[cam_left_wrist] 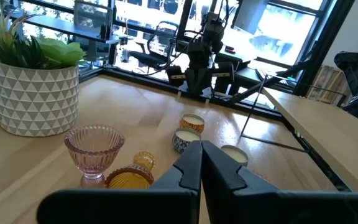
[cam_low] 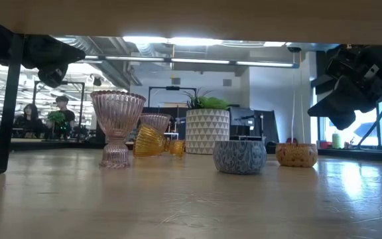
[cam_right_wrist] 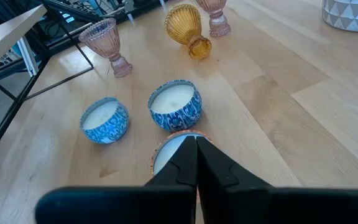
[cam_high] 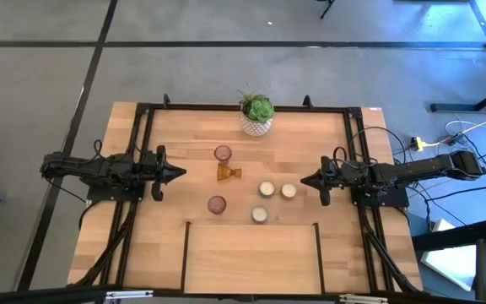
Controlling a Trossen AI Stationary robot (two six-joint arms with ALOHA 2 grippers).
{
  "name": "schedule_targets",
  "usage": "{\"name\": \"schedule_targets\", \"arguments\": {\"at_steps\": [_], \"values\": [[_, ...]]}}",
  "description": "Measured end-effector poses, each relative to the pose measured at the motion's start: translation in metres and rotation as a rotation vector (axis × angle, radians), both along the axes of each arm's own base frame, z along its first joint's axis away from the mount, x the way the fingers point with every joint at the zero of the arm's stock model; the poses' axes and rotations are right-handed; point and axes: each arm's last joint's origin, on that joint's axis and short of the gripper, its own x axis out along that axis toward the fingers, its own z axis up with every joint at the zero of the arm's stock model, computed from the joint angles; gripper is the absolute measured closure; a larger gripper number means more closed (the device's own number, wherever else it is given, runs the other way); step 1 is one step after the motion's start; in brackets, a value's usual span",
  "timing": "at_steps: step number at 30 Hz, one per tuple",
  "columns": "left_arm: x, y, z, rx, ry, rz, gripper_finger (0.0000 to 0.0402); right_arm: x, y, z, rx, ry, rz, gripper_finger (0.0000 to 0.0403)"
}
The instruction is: Pick & Place candle stick holders
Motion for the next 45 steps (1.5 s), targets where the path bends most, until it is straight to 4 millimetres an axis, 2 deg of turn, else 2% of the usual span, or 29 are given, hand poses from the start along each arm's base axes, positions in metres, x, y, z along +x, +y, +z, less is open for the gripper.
{"name": "schedule_targets", "arguments": {"at_steps": [4,7,14,16,22,28,32,35,39,41,45], "values": [[0.000,0.000,0.000,0.000,0.000,0.000,0.0400,0.001,0.000,0.001,0.021,-0.016,-0.008,0.0403],[0.000,0.000,0.000,0.000,0.000,0.000,0.0400,0.003,0.000,0.007,0.139,-0.083,-0.049,0.0403],[0.000,0.000,0.000,0.000,0.000,0.000,0.0400,0.007,0.000,0.047,0.648,-0.494,-0.098,0.0403],[0.000,0.000,0.000,0.000,0.000,0.000,0.0400,0.005,0.000,0.059,0.732,-0.621,-0.085,0.0403],[0.000,0.000,0.000,0.000,0.000,0.000,0.0400,-0.003,-0.003,0.081,0.666,-0.884,-0.077,0.0403],[0.000,0.000,0.000,0.002,0.000,0.000,0.0400,-0.013,-0.008,0.094,0.690,-1.090,-0.193,0.0403],[0.000,0.001,0.002,0.103,-0.018,0.037,0.0400,-0.015,-0.013,0.095,0.711,-1.144,-0.359,0.0403],[-0.001,0.003,0.013,0.147,-0.114,0.116,0.0400,-0.015,-0.015,0.092,0.715,-1.149,-0.479,0.0403],[-0.005,0.008,0.029,0.114,-0.267,0.276,0.0400,-0.012,-0.017,0.086,0.696,-1.094,-0.571,0.0403],[-0.012,0.012,0.042,0.006,-0.420,0.412,0.0400,-0.010,-0.017,0.083,0.695,-1.061,-0.585,0.0403],[-0.028,0.019,0.059,-0.336,-0.711,0.610,0.0400,-0.007,-0.017,0.078,0.728,-1.022,-0.594,0.0403]]}}
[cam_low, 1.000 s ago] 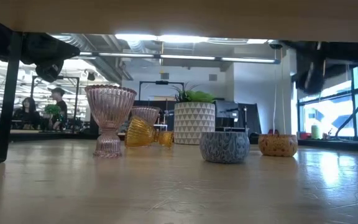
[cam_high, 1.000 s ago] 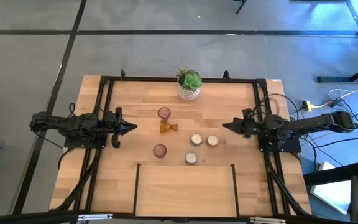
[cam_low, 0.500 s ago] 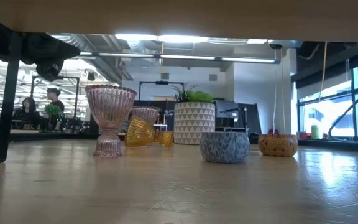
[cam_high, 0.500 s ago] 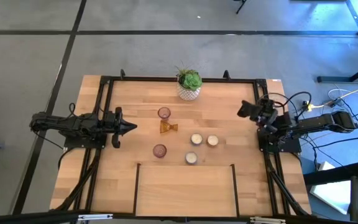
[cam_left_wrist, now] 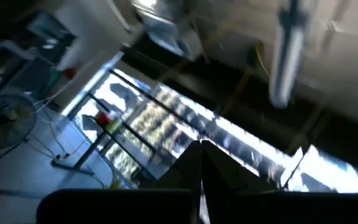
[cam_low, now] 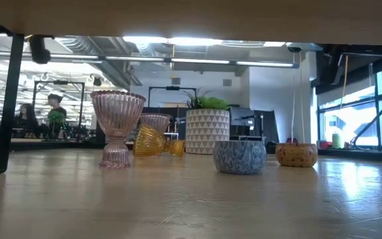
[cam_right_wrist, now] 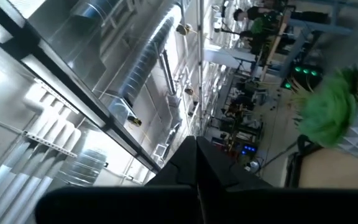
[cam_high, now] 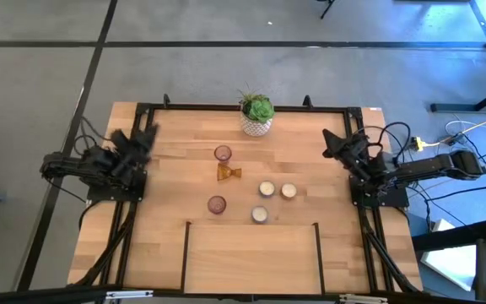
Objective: Pick & Place candle stick holders
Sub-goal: Put the bottom pink candle holder on the shelf
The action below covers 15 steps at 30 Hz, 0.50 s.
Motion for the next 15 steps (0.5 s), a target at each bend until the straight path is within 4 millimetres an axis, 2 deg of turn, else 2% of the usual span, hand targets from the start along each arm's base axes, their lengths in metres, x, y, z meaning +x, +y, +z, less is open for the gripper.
{"name": "schedule_targets", "arguments": {"at_steps": [2,4,8,12,15], "values": [[-0.003,0.001,0.001,-0.112,-0.112,0.000,0.0400,0.001,0.000,-0.001,0.015,0.000,0.008,0.0403],[0.000,0.000,0.000,-0.141,-0.161,-0.085,0.0400,0.002,0.000,-0.002,0.016,0.008,0.008,0.0403],[0.014,-0.006,-0.003,-0.089,-0.141,-0.342,0.0400,0.004,0.000,-0.004,0.010,0.028,0.001,0.0403],[0.029,-0.010,-0.008,-0.156,-0.124,-0.529,0.0400,0.005,-0.001,-0.005,-0.012,0.050,0.001,0.0403],[0.040,-0.012,0.001,-0.142,-0.048,-0.614,0.0400,0.006,-0.001,-0.005,-0.022,0.049,0.021,0.0403]]}}
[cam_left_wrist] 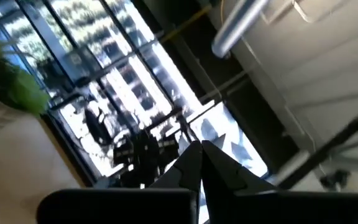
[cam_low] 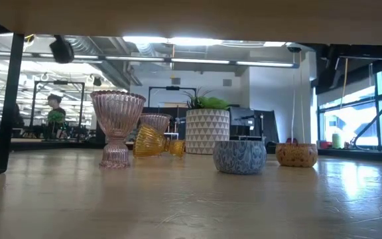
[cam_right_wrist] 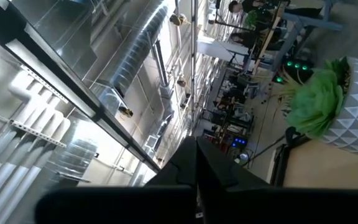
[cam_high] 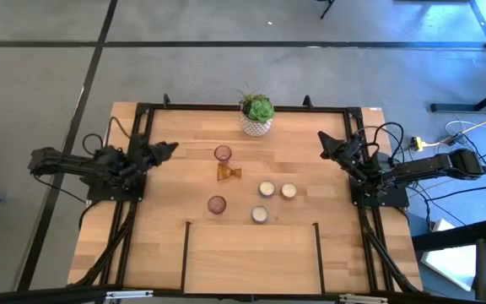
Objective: Pick & Place candle stick holders
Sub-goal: Put the bottom pink candle holder on the shelf
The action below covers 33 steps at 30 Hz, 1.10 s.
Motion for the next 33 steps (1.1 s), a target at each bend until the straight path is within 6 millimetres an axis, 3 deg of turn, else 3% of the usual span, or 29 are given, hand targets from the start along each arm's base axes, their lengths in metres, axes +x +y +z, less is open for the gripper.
{"name": "schedule_targets", "arguments": {"at_steps": [3,8,13,18,21,24,28,33], "values": [[0.018,-0.004,0.024,0.249,0.143,-0.038,0.0400,0.000,0.000,0.000,-0.015,0.000,0.024,0.0403],[0.061,-0.009,0.088,0.534,0.415,-0.046,0.0400,0.001,-0.001,0.001,-0.035,-0.001,0.052,0.0403],[0.094,-0.011,0.127,0.621,0.761,-0.129,0.0400,0.002,0.000,0.001,-0.084,0.010,0.111,0.0403],[0.106,-0.010,0.144,0.526,1.062,-0.137,0.0400,0.004,0.001,0.000,-0.082,-0.014,0.257,0.0403],[0.113,-0.011,0.152,0.484,1.087,-0.160,0.0400,0.006,0.004,0.000,-0.091,-0.023,0.401,0.0402],[0.123,-0.013,0.151,0.416,1.083,-0.207,0.0400,0.011,0.007,0.012,-0.151,-0.036,0.526,0.0384],[0.133,-0.015,0.141,0.304,1.128,-0.271,0.0394,0.024,0.010,0.048,-0.303,-0.001,0.593,0.0316],[0.141,-0.016,0.121,0.185,1.269,-0.287,0.0374,0.046,0.011,0.098,-0.467,0.252,0.515,0.0208]]}}
